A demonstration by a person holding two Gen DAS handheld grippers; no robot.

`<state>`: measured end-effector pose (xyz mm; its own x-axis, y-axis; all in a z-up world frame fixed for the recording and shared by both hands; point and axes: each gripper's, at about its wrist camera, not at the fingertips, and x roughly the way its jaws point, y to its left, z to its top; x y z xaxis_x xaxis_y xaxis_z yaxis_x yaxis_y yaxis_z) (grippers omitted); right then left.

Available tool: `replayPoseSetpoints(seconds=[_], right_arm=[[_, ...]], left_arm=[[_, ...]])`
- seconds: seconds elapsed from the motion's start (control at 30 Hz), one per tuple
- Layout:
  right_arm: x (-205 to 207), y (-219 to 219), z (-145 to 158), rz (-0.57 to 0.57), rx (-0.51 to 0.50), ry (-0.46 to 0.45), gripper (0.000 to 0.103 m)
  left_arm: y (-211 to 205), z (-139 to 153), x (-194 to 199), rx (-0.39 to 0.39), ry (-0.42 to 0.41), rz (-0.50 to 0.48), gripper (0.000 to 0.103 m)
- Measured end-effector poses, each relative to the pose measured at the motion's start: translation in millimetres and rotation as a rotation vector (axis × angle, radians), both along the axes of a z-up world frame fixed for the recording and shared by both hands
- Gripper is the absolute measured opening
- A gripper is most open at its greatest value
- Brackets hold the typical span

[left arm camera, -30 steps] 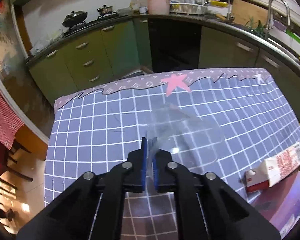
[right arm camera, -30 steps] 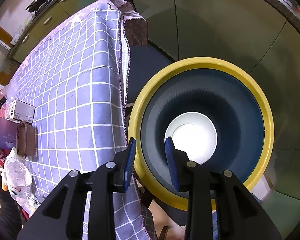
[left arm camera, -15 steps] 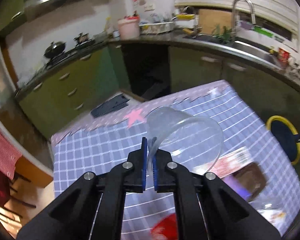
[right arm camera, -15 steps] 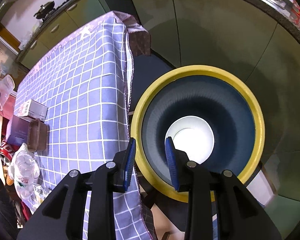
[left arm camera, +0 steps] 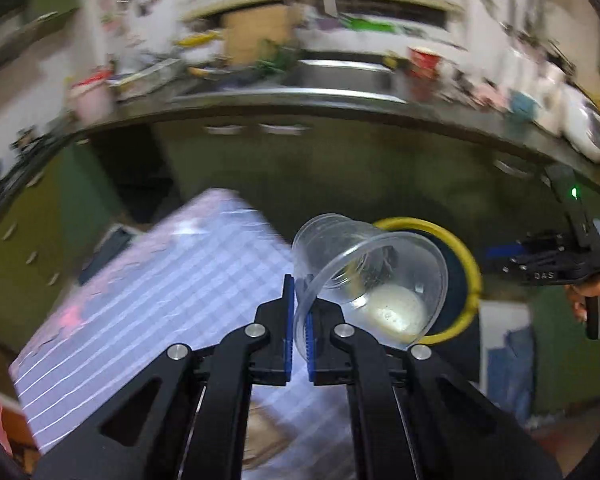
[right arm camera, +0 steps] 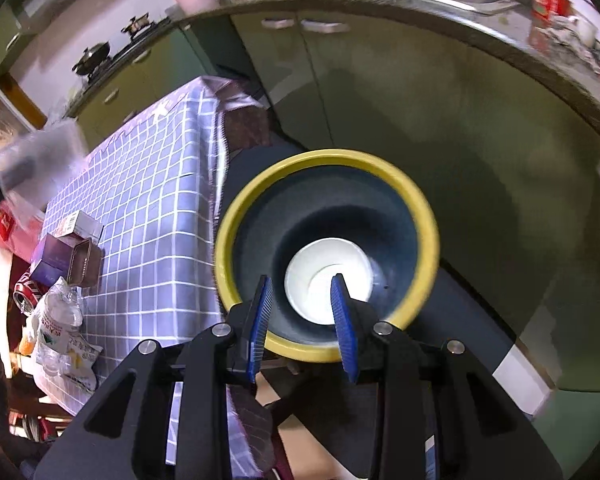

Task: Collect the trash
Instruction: 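Carry the clear cup over the bin and open the left gripper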

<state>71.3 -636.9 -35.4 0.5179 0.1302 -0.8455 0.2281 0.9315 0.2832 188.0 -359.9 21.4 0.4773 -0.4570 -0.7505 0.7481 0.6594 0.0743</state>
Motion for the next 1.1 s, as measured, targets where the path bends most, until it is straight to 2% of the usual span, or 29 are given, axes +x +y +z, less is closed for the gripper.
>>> replayPoseSetpoints(seconds=[0.2,0.43,0.47,0.5,0.53,0.6,0.7,0.77,0.83,0.97,1.03,1.1], right_arm=[[-40.1,-27.8,4.7,-0.041,0.023,-0.043,0.031],[-63.2,-41.5,-0.2,-0.061,0.040,-0.053,0.031],[-65.9,-44.4,-0.4,-0.066,0.043,-0.054,0.031],[-68.6,-47.8,-1.1,-0.072,0.046,-0.054,0.031],[-68.6,-48.3,-1.3,-0.076,0.048,-0.052,0.031],[-70.5,-51.1,-3.3,-0.082,0.050,-0.048,0.032],[-70.2,-49.9,-4.5,-0.078,0.053,-0.040,0.032],[-65.2,-43.1,-4.4,-0.071,0.054,-0.037,0.032],[-57.9,-33.4,-3.8,-0.047,0.058,-0.034,0.033],[-37.8,1.1,1.6,0.050,0.067,-0.032,0.041],[-24.7,26.4,5.4,0.123,0.078,-0.034,0.046],[-8.4,58.0,10.3,0.205,0.078,-0.038,0.050]], left_arm=[[-97.4,-45.4,-16.1,0.106,0.102,-0.110,0.005],[-159.5,-93.5,-13.7,0.181,0.157,-0.139,0.007],[-164.2,-100.0,-11.7,0.187,0.174,-0.136,0.009],[-165.3,-102.2,-11.1,0.189,0.189,-0.133,0.019],[-166.7,-104.3,-9.9,0.189,0.202,-0.128,0.034],[-164.4,-99.9,-9.5,0.171,0.195,-0.119,0.044],[-154.1,-85.9,-9.1,0.147,0.178,-0.123,0.050],[-135.0,-65.9,-9.0,0.105,0.169,-0.119,0.050],[-117.7,-46.9,-8.5,0.070,0.157,-0.114,0.056],[-58.3,-0.7,-13.7,-0.005,0.093,-0.077,0.062],[-17.1,19.6,-15.6,-0.036,0.052,-0.029,0.070],[29.6,34.3,-16.5,-0.047,0.017,0.035,0.074]])
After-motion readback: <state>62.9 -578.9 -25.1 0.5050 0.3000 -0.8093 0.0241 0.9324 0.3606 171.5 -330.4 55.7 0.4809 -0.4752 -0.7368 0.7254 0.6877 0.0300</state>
